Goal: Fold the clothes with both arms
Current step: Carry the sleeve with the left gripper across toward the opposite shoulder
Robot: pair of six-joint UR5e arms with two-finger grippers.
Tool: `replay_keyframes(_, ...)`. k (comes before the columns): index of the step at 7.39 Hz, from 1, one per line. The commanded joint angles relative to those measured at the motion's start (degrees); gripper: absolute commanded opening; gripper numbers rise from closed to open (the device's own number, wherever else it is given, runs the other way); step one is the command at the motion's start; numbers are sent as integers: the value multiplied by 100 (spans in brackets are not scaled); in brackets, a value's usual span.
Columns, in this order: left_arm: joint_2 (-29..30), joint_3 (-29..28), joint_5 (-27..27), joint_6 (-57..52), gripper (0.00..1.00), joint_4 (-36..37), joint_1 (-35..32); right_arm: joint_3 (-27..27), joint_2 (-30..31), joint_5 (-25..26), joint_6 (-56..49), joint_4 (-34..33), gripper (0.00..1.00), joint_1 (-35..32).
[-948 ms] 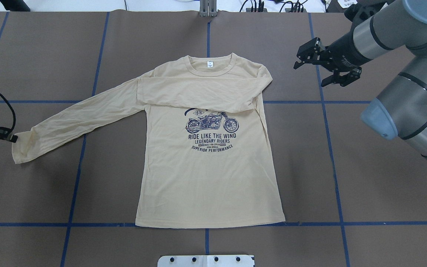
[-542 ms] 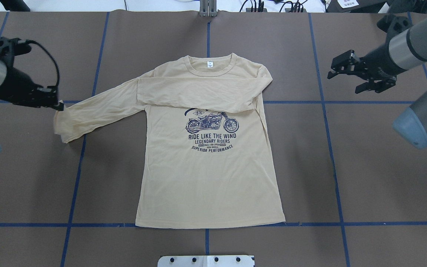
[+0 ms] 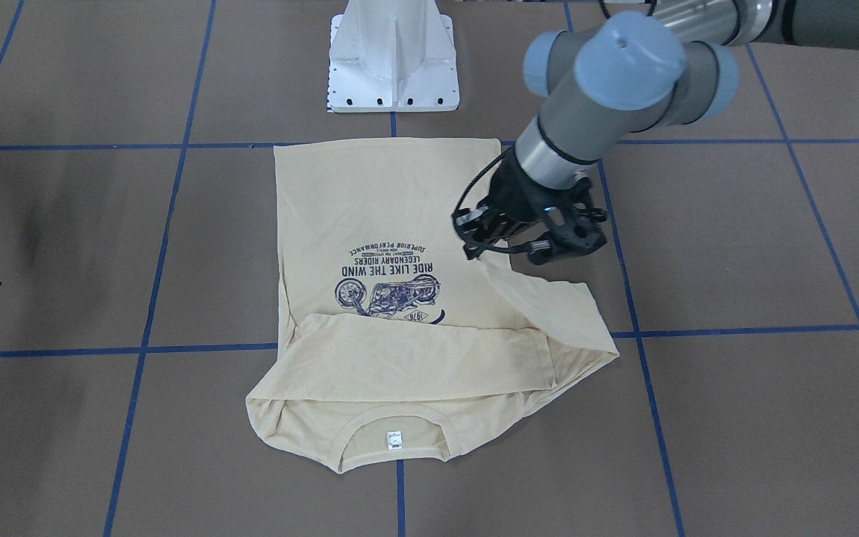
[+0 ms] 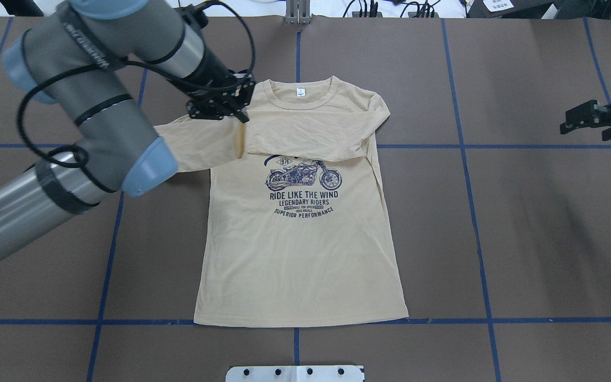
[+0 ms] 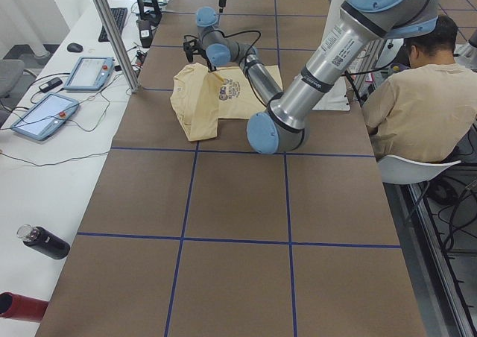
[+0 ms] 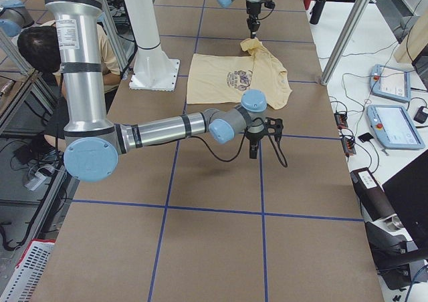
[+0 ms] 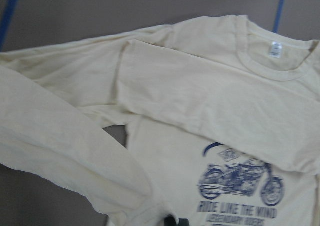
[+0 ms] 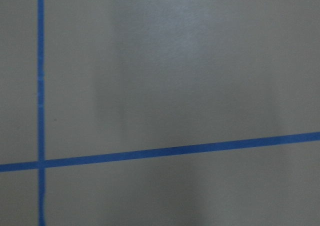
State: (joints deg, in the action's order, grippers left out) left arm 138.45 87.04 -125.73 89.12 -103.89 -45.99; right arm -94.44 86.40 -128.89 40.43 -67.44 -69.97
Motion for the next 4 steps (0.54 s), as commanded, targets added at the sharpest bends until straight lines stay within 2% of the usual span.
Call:
replay_keyframes(1,1496,-1964,363,946,0,-996,230,514,18,-31,-888,3,99,-359)
replay_keyframes(2,1866,-2477,504,1019,0,-1176,301,523,44,-31,-888,3,99,-360)
replay_keyframes(4,2054,-2691,759,1037,0,-1317,380,514,61,-31,-888,3,99,-360)
